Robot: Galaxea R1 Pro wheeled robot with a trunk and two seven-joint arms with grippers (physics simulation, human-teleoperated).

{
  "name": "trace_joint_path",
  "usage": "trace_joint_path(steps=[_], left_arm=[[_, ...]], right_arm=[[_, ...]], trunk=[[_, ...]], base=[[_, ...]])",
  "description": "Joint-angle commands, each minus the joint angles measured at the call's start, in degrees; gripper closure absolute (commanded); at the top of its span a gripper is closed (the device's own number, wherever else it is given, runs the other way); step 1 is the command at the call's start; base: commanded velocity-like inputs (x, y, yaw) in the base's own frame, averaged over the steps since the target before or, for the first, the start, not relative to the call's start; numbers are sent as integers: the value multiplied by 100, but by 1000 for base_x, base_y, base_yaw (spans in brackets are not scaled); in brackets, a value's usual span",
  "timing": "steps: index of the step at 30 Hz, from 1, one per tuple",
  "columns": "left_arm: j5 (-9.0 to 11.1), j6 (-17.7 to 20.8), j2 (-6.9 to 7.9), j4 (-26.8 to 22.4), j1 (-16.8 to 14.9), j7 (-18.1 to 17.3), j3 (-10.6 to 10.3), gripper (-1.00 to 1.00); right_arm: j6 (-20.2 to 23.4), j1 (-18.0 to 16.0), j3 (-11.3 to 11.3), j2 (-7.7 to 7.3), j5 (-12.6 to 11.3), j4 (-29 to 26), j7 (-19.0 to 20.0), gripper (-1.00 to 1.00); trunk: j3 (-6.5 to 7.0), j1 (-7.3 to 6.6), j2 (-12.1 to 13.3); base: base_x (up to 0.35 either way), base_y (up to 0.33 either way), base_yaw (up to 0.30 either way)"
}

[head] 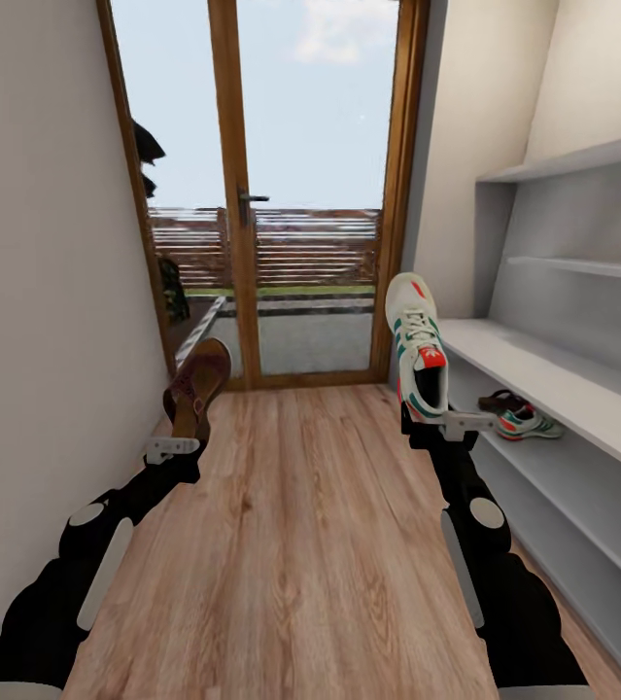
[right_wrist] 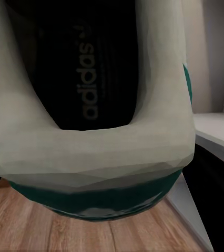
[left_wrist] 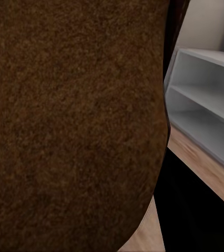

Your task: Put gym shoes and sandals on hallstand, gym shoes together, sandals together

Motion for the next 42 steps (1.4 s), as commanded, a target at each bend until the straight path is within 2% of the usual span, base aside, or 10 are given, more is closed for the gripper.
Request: trace_joint_path(steps=[1,6,8,10,13,23,42], left_arm=[[62,46,-1,-6,-2,-13,8,100],[71,-295,-1,-6,14,-37,8,100],[79,-629,4,-5,40,-50,8,100],[90,-1182,7,27,195,-58,8,100],[95,-1373,8,35,249,-55,14,100],[87,-1435,8,35,267,-51,11,100],[85,-1419,8,29,268,-50,8,100]], right_arm=[[39,-3,1,2,49,-9,-20,100],[38,-3,1,2,53,-9,-20,100],[37,-3,1,2,50,-9,-20,100],[38,-3,1,2,46,-9,-20,100],[38,-3,1,2,46,-9,-20,100],[38,-3,1,2,45,-9,-19,100],[38,-3,1,2,45,-9,-20,100]], trunk=[[-6,2,-3],[-6,2,-3],[-6,2,-3],[-6,2,-3],[-6,2,-3],[-6,2,-3],[-6,2,-3]], base=[[344,0,0],[313,0,0],[289,0,0],[279,0,0],[273,0,0],[281,18,0],[302,107,0]])
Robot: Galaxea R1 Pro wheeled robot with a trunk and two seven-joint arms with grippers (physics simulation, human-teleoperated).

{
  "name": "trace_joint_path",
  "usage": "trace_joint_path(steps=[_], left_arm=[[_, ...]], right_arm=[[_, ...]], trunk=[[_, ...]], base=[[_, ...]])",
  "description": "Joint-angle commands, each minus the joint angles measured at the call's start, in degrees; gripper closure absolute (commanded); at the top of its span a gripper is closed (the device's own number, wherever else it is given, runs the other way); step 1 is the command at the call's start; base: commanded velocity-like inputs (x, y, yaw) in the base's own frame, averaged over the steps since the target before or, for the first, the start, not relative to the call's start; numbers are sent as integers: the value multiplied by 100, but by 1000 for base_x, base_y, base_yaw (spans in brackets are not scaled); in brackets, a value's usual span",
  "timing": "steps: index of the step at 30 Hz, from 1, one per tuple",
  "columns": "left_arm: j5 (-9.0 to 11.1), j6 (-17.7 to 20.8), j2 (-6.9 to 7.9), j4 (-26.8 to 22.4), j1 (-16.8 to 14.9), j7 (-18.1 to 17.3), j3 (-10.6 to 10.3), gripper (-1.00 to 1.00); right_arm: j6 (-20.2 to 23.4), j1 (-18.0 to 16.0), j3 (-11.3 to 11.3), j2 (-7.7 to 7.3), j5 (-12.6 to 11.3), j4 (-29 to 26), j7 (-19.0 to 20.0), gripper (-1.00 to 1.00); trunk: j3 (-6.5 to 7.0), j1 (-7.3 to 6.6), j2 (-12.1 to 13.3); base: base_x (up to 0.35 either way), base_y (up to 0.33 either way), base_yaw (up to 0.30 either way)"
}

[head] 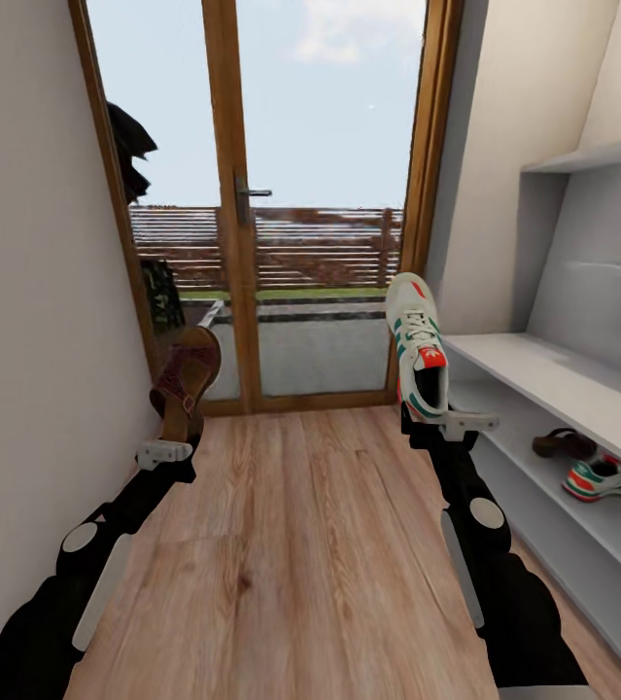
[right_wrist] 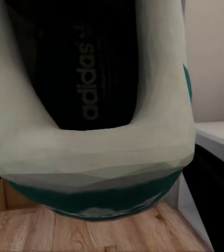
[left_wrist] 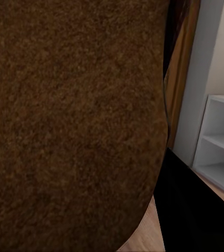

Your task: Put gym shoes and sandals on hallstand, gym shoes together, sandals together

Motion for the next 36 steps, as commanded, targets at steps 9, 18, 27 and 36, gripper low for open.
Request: trace_joint_path(steps=[9,18,27,36], left_arm=[[60,39,0,-2,-3,-26,8,100],[60,39,0,-4,-3,-27,8,100],[60,39,0,-4,-3,-27,8,100],[60,39,0,-4,-3,-25,8,100]], right_arm=[[40,-3,1,3,49,-10,-16,100],[40,-3,1,3,54,-11,-20,100],[40,-3,1,3,39,-14,-24,100],[40,-3,1,3,23,-18,-25,100]], trunk=[[-6,2,-3],[-6,2,-3],[-6,2,-3],[-6,2,-3]], base=[[303,122,-95],[299,167,-106],[294,170,-2],[290,170,-144]])
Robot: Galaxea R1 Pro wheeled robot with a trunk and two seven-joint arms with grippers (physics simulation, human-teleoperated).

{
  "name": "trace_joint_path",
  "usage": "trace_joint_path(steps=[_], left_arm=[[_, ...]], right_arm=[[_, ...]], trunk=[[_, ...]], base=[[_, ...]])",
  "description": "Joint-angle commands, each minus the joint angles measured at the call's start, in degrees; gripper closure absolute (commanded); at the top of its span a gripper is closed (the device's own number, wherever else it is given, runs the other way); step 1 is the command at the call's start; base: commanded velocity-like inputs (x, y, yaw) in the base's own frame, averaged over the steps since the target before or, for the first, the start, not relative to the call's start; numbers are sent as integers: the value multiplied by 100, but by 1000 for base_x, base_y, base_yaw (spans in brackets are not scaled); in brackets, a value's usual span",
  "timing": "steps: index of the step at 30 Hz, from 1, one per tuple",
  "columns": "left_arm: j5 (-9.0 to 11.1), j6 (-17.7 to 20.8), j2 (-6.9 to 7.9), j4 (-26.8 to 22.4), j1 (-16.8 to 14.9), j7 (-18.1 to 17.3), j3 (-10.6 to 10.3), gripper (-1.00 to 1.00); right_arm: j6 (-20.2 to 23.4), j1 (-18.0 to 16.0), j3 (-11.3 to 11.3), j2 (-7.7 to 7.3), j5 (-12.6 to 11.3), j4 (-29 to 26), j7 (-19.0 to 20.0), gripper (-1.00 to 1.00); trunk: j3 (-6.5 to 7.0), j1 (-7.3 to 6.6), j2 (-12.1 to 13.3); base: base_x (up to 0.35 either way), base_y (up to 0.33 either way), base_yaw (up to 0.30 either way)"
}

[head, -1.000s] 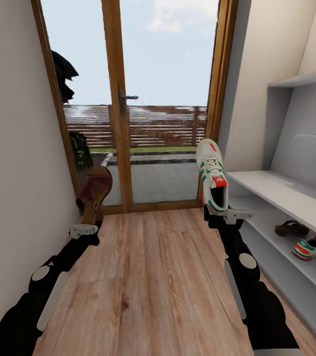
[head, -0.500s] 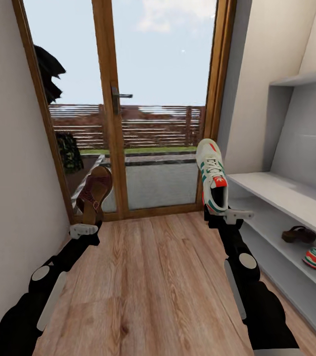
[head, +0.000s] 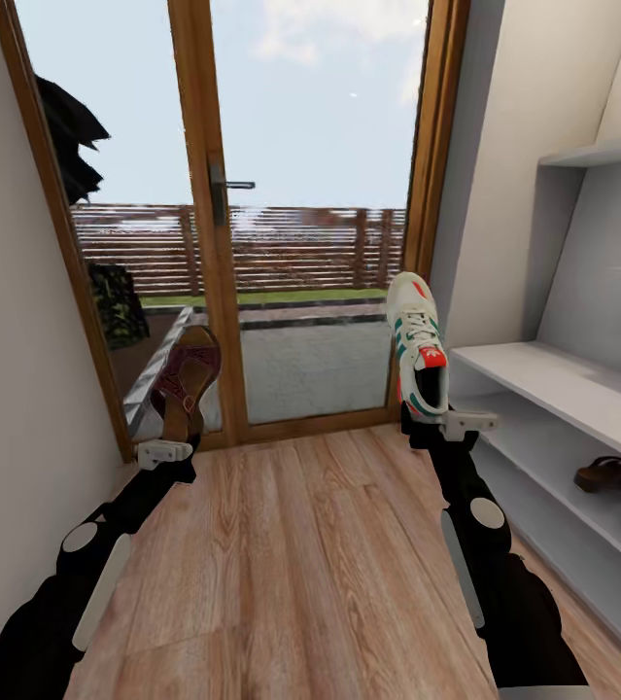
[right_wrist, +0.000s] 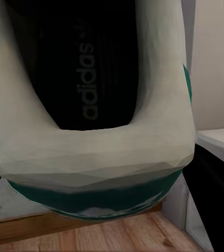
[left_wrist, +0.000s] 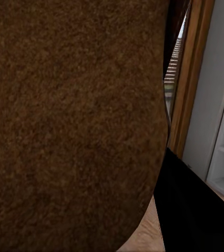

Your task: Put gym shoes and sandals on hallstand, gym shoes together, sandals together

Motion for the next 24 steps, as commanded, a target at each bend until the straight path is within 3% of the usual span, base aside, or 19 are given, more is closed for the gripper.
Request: trace_joint_path(steps=[1,9,19,24], left_arm=[[60,39,1,-5,-1,-26,9,100],[60,39,1,-5,-1,-24,9,100],[60,39,1,-5,-1,-21,9,100],[60,45,-2,-5,-1,-21,9,100]], right_arm=[[39,-4,1,4,47,-8,-15,100],[39,-4,1,4,47,-5,-12,100],[39,-4,1,4,39,-6,-12,100],[39,-4,1,4,40,-3,-12,100]], trunk=[[-6,2,-3],[-6,2,-3],[-6,2,-3],[-6,2,-3]], base=[[285,170,-292],[235,105,-298],[29,4,-300],[269,87,-173]])
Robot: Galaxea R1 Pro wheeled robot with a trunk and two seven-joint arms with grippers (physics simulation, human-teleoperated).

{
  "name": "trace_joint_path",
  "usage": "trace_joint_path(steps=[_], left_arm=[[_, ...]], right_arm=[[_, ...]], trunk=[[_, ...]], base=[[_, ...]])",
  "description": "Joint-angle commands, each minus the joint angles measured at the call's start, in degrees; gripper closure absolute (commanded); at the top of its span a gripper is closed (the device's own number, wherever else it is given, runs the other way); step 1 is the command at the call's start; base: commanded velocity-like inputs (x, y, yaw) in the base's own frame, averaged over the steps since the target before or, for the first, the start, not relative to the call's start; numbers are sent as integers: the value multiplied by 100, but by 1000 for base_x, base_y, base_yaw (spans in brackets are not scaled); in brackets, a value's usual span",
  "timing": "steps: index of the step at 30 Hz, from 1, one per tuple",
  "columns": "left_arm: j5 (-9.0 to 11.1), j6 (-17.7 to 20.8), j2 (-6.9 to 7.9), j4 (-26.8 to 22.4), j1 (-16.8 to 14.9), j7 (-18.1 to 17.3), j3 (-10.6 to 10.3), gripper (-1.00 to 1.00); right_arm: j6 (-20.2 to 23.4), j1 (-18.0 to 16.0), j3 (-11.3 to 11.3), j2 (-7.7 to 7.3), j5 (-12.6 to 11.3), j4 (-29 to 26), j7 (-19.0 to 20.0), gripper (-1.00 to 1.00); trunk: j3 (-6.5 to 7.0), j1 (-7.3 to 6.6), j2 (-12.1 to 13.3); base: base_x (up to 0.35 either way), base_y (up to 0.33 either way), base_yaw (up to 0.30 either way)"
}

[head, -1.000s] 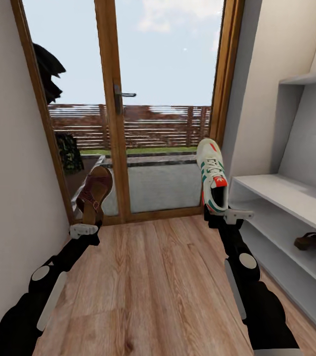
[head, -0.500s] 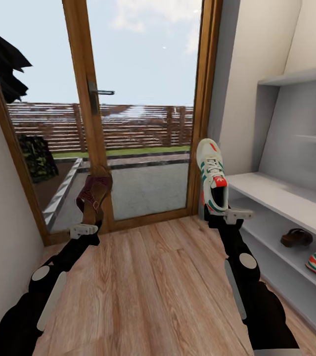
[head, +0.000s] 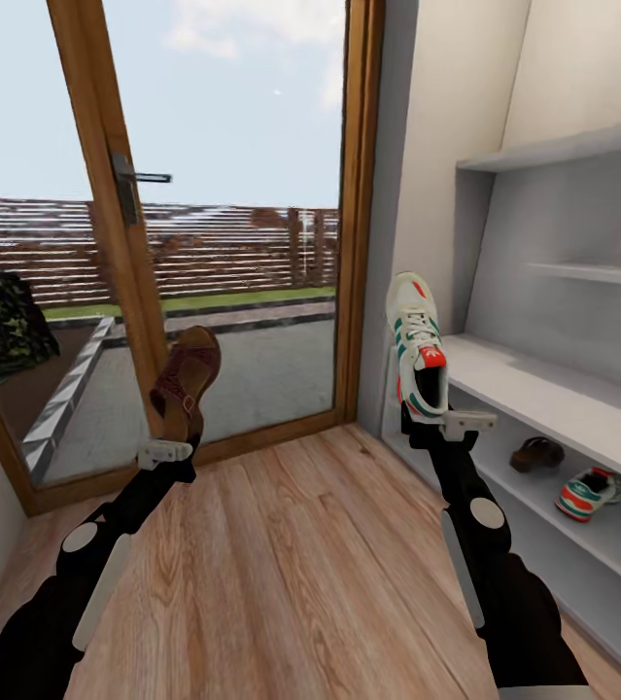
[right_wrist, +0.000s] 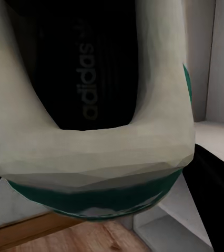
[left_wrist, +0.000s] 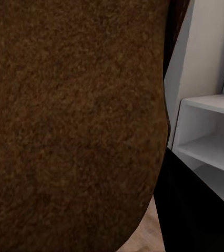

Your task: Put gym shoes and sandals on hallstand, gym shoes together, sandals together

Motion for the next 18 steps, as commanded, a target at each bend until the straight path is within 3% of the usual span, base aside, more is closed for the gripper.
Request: trace_joint_path(steps=[1,6,18], left_arm=[[60,39,-3,-4,-2,-26,8,100],[60,37,-3,-4,-2,-23,8,100],[60,39,-6,-4,-2,-30,8,100]], right_arm=[[39,-3,1,3,49,-11,-19,100],[39,-3,1,3,45,-11,-19,100],[40,-3,1,3,44,-14,-19,100]], trunk=[[-6,2,-3],[-6,2,-3],[-6,2,-3]], base=[[309,111,-42],[316,115,-120],[271,133,-287]])
